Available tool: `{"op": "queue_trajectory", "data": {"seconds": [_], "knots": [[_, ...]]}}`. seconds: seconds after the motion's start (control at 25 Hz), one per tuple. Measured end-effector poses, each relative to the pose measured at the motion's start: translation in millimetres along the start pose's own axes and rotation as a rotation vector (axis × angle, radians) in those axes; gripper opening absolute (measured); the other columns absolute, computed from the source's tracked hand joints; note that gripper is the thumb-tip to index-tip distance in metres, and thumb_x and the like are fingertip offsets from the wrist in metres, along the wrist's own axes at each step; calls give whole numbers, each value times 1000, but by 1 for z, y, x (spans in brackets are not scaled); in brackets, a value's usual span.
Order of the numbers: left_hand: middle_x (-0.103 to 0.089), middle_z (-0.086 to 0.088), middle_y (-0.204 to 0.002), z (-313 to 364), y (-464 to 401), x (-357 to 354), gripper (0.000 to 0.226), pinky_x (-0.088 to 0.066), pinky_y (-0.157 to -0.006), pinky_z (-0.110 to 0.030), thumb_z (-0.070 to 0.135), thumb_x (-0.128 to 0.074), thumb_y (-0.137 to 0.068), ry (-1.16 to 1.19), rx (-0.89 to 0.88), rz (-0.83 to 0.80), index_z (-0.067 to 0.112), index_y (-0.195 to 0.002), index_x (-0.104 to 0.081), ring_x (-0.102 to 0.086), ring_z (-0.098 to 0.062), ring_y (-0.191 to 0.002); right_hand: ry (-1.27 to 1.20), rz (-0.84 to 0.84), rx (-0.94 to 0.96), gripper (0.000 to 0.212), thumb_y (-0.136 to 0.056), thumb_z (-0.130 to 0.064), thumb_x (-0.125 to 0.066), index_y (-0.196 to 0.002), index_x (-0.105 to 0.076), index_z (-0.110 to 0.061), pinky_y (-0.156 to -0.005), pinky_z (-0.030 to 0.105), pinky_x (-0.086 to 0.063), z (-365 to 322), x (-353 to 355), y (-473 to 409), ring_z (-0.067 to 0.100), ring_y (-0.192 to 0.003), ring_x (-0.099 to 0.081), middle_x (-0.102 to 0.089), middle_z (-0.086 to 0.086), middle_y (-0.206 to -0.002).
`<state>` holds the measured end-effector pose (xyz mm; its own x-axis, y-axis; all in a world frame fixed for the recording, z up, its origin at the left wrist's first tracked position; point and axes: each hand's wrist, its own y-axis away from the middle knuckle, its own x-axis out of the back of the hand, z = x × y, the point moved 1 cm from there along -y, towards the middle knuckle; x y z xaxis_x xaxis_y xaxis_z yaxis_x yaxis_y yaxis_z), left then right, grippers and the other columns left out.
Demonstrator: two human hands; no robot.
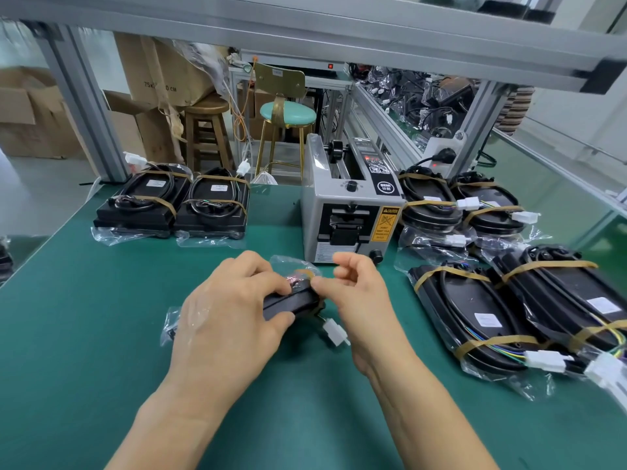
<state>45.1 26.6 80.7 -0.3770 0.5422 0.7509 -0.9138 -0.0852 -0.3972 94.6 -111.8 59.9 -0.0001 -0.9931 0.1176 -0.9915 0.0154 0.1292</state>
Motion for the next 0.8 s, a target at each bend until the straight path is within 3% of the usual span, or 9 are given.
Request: {"op": "queue_trajectory", "data": {"seconds": [0.2, 0.32, 0.4, 0.48, 0.56, 0.64, 0.8], "knots": [[-57, 12, -76, 0, -1, 1, 30, -42, -58, -31, 17, -87, -55, 9, 0, -15, 20, -68, -59, -51, -15, -67, 79, -39, 83, 28, -78, -22, -75, -95, -57, -36, -95, 31, -44, 4, -11, 1, 4, -98, -52, -55, -12, -100], [-60, 14, -76, -5, -4, 6, 20, -42, -64, -22, 18, -79, -68, 128, 63, 13, 25, -78, -63, -54, -6, -68, 51, -50, 57, 21, -81, -23, -71, -95, -61, -35, -103, 40, -42, 4, -10, -1, 7, -97, -54, -56, -13, -97], [-62, 17, -81, -8, -7, 8, 20, -47, -73, -26, 13, -73, -76, 200, 121, 42, 25, -90, -66, -58, -3, -76, 110, -69, 74, 31, -69, -41, -73, -96, -59, -40, -105, 39, -40, 3, -12, 1, 4, -102, -53, -56, -17, -102], [-59, 20, -82, -9, -10, 8, 21, -45, -77, -29, 14, -72, -79, 197, 180, 38, 24, -97, -68, -59, -8, -80, 170, -60, 97, 35, -60, -51, -68, -92, -57, -43, -106, 40, -37, 3, -16, 2, 3, -108, -51, -55, -19, -106], [-59, 15, -79, -7, -13, 7, 11, -41, -76, -29, 20, -70, -81, 105, 226, 13, 26, -90, -69, -58, -15, -81, 157, -51, 85, 24, -62, -49, -63, -85, -59, -44, -106, 45, -36, 3, -17, 1, 5, -105, -54, -57, -18, -103], [-64, 8, -79, -5, -13, 7, 5, -44, -75, -33, 20, -69, -83, 44, 193, 6, 25, -81, -70, -58, -21, -77, 117, -57, 68, 21, -63, -50, -60, -83, -61, -44, -107, 48, -35, 3, -16, -1, 5, -101, -56, -58, -17, -102], [-64, 2, -76, -6, -9, 7, 16, -50, -61, -41, 20, -60, -87, -44, -23, 53, 13, -75, -68, -60, -29, -64, 171, -86, 116, 44, -53, -59, -69, -91, -56, -40, -108, 40, -34, 5, -17, -3, 4, -113, -49, -53, -21, -107]]}}
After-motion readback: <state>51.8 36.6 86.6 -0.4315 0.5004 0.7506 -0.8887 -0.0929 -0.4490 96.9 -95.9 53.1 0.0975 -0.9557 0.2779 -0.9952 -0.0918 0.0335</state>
